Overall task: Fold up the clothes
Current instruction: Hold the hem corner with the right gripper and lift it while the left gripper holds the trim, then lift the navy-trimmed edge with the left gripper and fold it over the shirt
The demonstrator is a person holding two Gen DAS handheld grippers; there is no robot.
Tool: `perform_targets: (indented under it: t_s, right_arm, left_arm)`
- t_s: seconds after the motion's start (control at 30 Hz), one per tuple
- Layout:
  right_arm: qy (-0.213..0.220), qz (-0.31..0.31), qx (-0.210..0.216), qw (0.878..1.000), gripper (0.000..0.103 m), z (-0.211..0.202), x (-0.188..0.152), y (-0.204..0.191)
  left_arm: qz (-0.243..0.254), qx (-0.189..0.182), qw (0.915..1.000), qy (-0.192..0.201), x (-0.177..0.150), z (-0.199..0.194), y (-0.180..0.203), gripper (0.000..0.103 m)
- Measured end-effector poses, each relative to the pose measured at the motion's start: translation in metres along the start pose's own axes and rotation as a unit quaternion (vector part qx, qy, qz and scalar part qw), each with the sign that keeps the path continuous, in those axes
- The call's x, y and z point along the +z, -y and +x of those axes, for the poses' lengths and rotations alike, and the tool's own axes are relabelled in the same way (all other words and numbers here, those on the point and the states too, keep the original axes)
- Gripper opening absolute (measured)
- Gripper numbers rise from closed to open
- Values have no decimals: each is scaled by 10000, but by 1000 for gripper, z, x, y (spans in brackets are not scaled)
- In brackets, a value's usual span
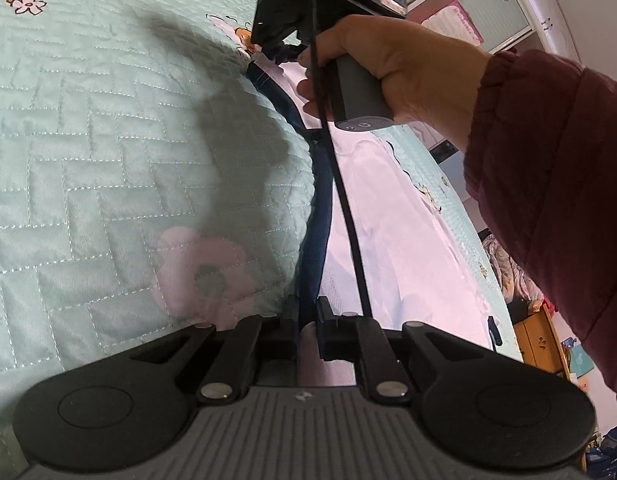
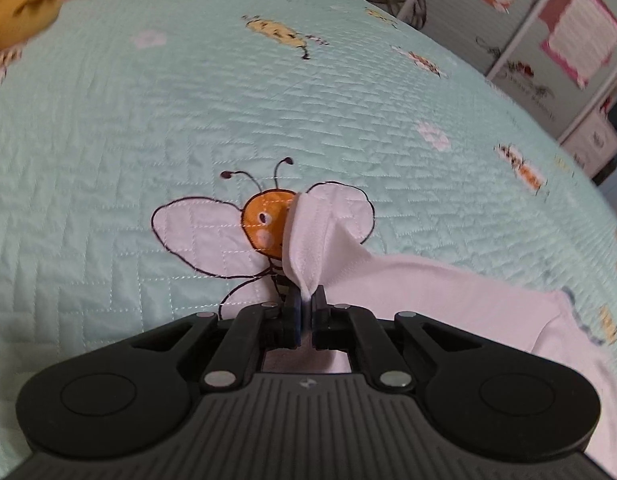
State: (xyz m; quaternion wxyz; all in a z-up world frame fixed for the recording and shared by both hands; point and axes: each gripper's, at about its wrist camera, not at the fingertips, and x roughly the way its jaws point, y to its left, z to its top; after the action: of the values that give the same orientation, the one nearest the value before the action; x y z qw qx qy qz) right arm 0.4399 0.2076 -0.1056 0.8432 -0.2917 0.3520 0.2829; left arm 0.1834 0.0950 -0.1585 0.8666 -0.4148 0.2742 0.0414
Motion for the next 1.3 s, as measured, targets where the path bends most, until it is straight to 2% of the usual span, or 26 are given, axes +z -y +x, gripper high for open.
perform_targets:
  t_s: [0.17, 0.33, 0.53, 0.73, 0.8, 0.9, 1.1, 1.3]
  right_arm:
    - [257, 154, 125, 9995, 2, -13, -5, 9]
    - [529, 418, 497, 9965, 2, -32, -6, 33]
    - [615, 1220, 1063, 9849, 2, -47, -5, 84]
    - [712, 1715, 1304, 9739, 3, -52, -10, 117]
    - [747, 1805, 1349, 9714, 3, -52, -13, 124]
    - [885, 1864, 1442, 9678, 3, -57, -16, 135]
    - [1216, 1961, 1549, 9606, 3, -69, -20, 172]
    - [1466, 2066, 1350, 9579, 3, -82, -37, 222]
  left_arm:
    - [49, 47, 10000, 14, -2, 0, -2, 12]
    - [30, 49, 10000, 47, -5, -1, -4, 12]
    - [126, 88, 9999, 77, -11, -3, 2, 12]
    - [188, 92, 9997, 107, -11, -5, 11, 10]
    - [221, 58, 9997, 114, -10, -6, 12, 5]
    - [347, 25, 9993, 160, -11, -7, 16, 2]
    - [758, 143, 9964, 340, -15, -12, 30, 1]
    - [1385, 288, 9894, 334, -21, -5, 54, 1]
